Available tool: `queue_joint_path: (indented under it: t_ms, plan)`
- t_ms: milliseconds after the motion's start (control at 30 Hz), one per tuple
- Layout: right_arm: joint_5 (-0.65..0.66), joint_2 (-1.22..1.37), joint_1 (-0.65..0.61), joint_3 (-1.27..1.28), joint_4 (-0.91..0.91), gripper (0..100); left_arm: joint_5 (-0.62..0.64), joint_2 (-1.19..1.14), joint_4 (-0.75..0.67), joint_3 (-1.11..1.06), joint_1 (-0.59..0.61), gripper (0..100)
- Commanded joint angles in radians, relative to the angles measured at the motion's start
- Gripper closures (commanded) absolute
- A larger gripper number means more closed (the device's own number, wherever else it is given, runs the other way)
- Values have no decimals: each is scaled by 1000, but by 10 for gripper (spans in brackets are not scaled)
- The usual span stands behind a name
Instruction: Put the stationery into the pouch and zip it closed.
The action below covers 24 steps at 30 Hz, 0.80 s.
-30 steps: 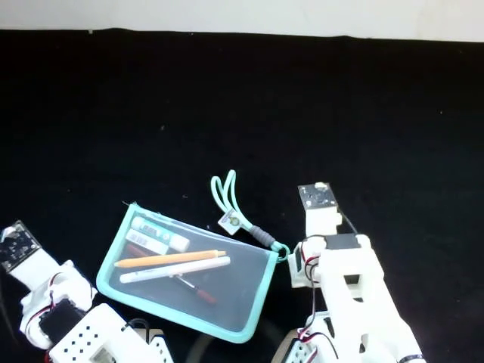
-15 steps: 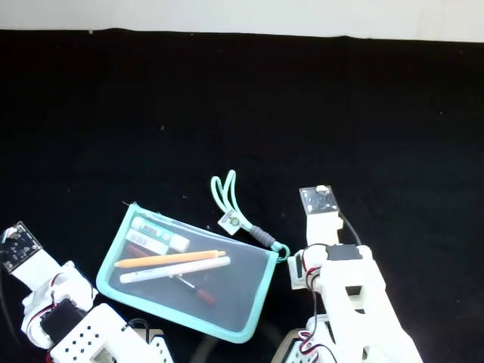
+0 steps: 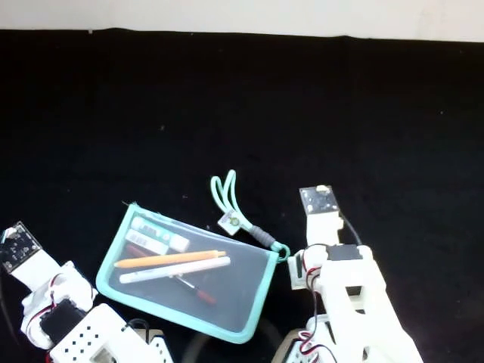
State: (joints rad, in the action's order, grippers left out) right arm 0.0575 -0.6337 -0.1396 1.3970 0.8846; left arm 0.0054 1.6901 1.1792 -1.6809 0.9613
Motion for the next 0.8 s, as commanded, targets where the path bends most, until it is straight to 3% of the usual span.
queue_joint_path:
  t_ms: [0,400,767]
  plan:
    - [8,-53,5,68,-21,992,-8,4,5,-10,12,991]
    - [8,-826,7,318,231,992,-9,4,5,-10,7,991]
    - [11,-1162,82,403,266,992,-9,4,5,-12,8,991]
